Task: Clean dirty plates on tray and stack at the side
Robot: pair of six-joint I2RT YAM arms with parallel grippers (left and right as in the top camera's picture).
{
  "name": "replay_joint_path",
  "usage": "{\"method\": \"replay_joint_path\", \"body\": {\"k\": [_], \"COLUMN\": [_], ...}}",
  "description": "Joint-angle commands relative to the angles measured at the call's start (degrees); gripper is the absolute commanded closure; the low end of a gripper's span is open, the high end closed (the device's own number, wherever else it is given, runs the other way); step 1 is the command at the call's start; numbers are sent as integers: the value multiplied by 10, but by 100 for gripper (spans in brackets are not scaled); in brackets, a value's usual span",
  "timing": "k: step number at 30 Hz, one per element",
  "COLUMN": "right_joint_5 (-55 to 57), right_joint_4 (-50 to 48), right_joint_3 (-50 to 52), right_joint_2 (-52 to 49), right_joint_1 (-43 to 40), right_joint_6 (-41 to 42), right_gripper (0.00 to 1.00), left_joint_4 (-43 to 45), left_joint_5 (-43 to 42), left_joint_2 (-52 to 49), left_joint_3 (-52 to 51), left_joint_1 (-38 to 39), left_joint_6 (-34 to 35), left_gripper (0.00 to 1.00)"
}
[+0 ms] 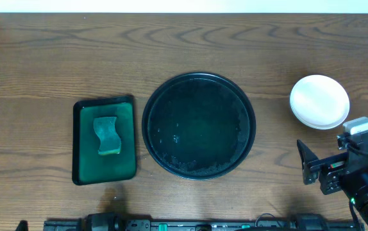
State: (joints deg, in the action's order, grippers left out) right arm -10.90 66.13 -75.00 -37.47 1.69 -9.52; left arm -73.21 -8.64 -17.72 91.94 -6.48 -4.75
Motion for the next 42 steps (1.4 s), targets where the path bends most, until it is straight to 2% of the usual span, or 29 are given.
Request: {"method": "replay_joint_path", "body": {"k": [1,10,29,42], "right_joint_5": [-1,1,1,1], "right_joint_4": [1,3,63,126], "right_joint_3": [-5,-4,-4,-4], "right_joint_2": [1,1,1,1], "right_joint_1": [9,9,9,9], "right_joint_6": [-8,-9,-8,-9], "right_gripper": [1,1,1,1], "left_joint_4": [-13,-104,-234,-236], "left_joint_5": [3,3,3,3], "left_joint_2": [-5,-5,-5,-5], "left_joint_3": [-4,-17,-17,-17], "left_joint_1": [2,2,2,2], "left_joint_6": [-8,-8,-8,-8], "left_gripper": [15,15,15,15]}}
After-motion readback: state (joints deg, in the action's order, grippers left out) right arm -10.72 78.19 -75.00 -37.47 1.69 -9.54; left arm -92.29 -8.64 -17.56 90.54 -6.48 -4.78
